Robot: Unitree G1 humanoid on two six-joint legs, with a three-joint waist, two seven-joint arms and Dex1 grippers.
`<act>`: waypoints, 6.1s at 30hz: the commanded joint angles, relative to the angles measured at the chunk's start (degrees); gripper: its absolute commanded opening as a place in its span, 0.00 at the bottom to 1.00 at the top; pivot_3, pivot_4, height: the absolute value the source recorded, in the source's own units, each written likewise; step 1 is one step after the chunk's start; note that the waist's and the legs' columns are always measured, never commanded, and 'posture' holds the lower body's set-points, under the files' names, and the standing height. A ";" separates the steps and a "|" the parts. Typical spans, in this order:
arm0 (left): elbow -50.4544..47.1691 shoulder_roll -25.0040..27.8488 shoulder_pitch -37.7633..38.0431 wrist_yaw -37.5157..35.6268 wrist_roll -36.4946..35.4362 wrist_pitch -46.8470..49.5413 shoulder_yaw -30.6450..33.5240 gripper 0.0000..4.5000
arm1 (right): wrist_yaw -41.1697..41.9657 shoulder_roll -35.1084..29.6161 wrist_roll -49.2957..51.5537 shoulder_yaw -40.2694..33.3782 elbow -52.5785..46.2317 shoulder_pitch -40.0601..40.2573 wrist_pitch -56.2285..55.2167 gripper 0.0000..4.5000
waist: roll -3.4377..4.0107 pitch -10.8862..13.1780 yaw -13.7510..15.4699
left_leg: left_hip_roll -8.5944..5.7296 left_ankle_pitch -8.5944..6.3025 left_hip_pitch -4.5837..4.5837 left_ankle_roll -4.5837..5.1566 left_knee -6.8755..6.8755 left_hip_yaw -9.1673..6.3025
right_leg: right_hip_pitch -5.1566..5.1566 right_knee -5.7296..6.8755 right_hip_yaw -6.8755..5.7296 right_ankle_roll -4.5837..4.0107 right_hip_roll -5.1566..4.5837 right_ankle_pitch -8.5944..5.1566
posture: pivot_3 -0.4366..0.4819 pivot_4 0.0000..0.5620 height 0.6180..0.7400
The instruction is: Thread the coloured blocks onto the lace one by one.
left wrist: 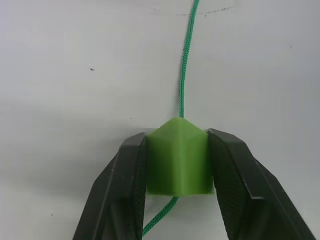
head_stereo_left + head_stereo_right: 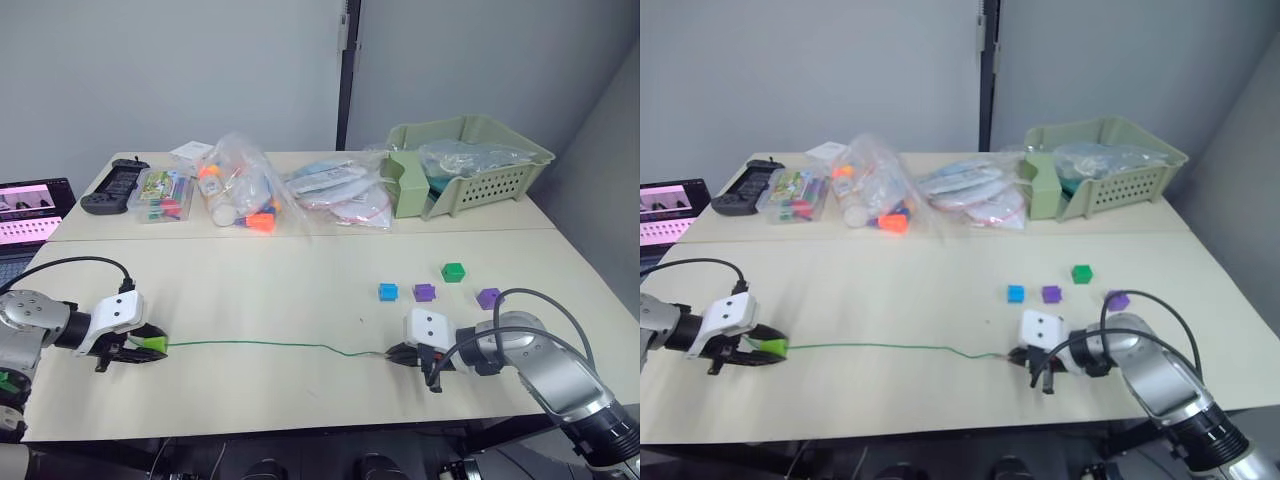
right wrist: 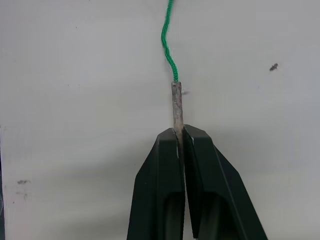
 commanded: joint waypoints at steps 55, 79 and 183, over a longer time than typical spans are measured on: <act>-42.43 -35.40 -3.42 22.70 1.57 29.30 -18.88 0.00 | -1.18 2.65 0.29 3.54 -7.47 -5.29 7.27 0.00 | -0.18 0.08 1.26 | -0.42 0.02 -0.73 -0.03 0.49 -0.66 | -0.54 0.24 0.06 0.19 -0.08 0.20 | 0.48 0.27 1.00; -42.10 -32.64 -2.32 20.48 -0.21 29.21 -16.60 0.00 | -16.57 3.60 9.14 -26.34 -11.45 11.36 18.36 1.00 | -0.18 0.08 1.39 | -0.44 0.02 -0.73 -0.03 0.48 -0.75 | -0.47 0.24 0.05 0.24 -0.16 0.23 | 0.48 0.27 1.00; -46.40 -30.74 0.83 20.96 -2.51 32.47 -16.17 0.00 | -56.73 42.08 4.66 -13.89 -25.66 37.76 -0.61 0.98 | 0.10 -0.01 1.39 | -0.39 0.09 -0.81 -0.13 0.13 -0.98 | -0.54 0.23 -0.27 0.12 -0.14 0.10 | 0.48 0.27 1.00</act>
